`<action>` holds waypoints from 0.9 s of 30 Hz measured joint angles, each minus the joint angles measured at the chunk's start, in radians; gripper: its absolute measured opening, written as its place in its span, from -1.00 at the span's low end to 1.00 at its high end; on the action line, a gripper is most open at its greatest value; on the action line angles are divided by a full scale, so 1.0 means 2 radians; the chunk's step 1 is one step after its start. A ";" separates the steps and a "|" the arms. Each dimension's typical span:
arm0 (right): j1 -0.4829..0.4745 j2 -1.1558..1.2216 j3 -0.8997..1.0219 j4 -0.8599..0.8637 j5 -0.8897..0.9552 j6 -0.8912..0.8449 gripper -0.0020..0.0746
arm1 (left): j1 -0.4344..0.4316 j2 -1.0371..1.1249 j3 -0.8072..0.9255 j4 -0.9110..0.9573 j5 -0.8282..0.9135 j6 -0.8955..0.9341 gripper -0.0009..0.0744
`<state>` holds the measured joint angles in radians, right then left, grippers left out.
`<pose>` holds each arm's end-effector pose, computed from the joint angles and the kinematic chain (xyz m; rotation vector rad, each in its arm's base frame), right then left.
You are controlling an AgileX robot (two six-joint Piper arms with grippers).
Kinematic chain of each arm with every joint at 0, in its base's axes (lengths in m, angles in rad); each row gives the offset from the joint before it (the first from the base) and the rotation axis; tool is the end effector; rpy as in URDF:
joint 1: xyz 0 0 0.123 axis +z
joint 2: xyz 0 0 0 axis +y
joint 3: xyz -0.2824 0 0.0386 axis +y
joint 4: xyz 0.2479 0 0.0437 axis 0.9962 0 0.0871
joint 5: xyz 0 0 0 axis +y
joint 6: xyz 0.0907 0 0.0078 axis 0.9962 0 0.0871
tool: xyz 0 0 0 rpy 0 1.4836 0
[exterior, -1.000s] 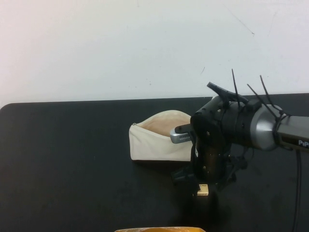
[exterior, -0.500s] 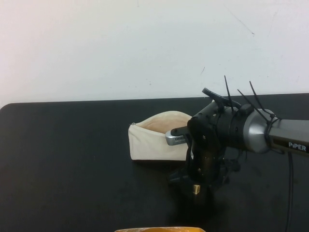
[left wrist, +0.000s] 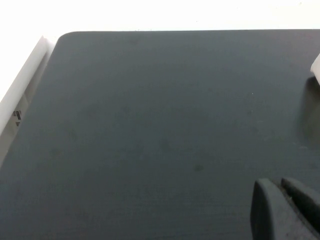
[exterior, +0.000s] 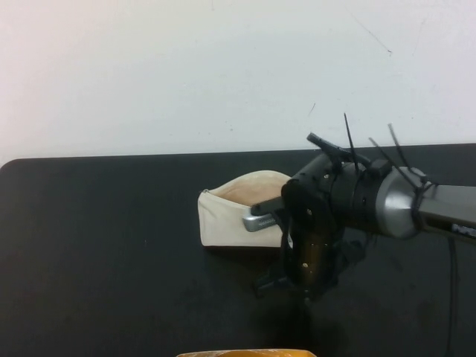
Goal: Put eraser into pencil case
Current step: Pick up the eraser from the table, then place the eraser on the pencil case
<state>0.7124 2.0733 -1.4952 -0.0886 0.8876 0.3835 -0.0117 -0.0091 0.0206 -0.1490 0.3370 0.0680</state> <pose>0.3210 0.2690 0.1639 -0.5524 2.8862 0.0546 0.0535 -0.0051 0.1766 -0.0212 1.8294 -0.1044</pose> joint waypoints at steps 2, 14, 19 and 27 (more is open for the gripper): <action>0.011 -0.022 0.000 0.000 0.004 -0.020 -0.65 | 0.000 0.000 0.000 0.000 0.000 0.000 -0.98; 0.016 -0.132 0.000 -0.058 -0.096 -0.059 -0.65 | 0.000 0.000 0.000 0.000 0.000 0.000 -0.98; -0.007 -0.121 0.000 -0.076 -0.189 -0.046 -0.65 | 0.000 0.000 0.000 0.000 0.000 0.000 -0.98; -0.035 -0.081 0.000 -0.080 -0.243 -0.042 -0.31 | 0.000 0.000 0.000 0.000 0.000 0.000 -0.98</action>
<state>0.6428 1.9104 -1.4952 -0.2488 0.4021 0.2997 -0.0117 -0.0091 0.0206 -0.1490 0.3370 0.0680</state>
